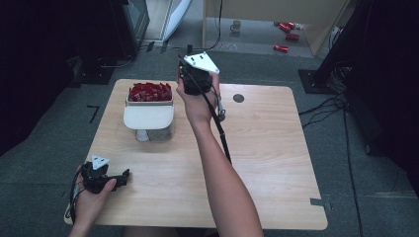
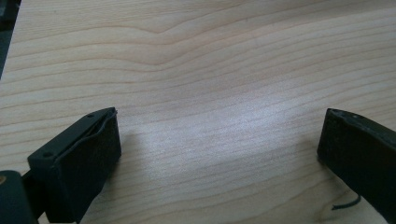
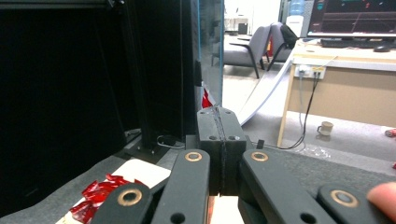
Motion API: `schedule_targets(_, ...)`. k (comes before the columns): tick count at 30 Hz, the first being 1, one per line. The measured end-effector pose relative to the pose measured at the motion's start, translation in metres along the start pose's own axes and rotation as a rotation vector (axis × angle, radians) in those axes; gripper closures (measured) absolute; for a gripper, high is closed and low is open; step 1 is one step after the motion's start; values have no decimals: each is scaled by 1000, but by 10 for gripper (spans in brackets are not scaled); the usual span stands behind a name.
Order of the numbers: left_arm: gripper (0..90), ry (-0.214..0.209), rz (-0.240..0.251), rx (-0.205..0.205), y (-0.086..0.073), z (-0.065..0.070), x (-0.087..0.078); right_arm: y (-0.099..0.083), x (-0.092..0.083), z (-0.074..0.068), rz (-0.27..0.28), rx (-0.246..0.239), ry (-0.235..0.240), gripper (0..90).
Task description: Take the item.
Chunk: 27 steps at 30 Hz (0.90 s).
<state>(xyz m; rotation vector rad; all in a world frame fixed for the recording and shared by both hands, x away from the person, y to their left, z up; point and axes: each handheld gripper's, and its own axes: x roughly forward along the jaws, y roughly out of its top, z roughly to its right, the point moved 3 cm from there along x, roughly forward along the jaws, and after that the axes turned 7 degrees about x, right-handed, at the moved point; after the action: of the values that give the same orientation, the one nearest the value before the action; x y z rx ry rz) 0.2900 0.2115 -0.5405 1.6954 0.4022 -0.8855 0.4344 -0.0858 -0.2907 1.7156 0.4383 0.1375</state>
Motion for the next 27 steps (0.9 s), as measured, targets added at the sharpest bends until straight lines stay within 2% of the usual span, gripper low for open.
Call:
schedule_targets(4, 0, 0, 0, 0, 0, 0, 0, 1, -5, 9, -8, -16, -18, 900)
schedule_targets(9, 0, 1, 1, 0, 0, 0, 0, -12, -5, 20, -35, -29, -48, 900)
schedule_targets(12, 0, 0, 1, 0, 0, 0, 0, -32, -2, 30, -71, -26, -70, 900)
schedule_targets(13, 0, 1, 0, 2, 0, 0, 0, -32, -2, 30, -71, -26, -70, 900)
schedule_targets(15, 0, 2, 0, 3, 0, 0, 0, -44, 1, 36, -94, -20, -83, 900)
schedule_targets(23, 0, 0, 0, 0, 0, 0, 0, -96, 9, 61, -187, -9, -132, 900)
schedule_targets(24, 0, 0, 0, 0, 0, 0, 0, -107, 10, 64, -202, -9, -135, 900)
schedule_targets(27, 0, 0, 0, 1, 0, 0, 0, -117, 10, 66, -217, -9, -138, 900)
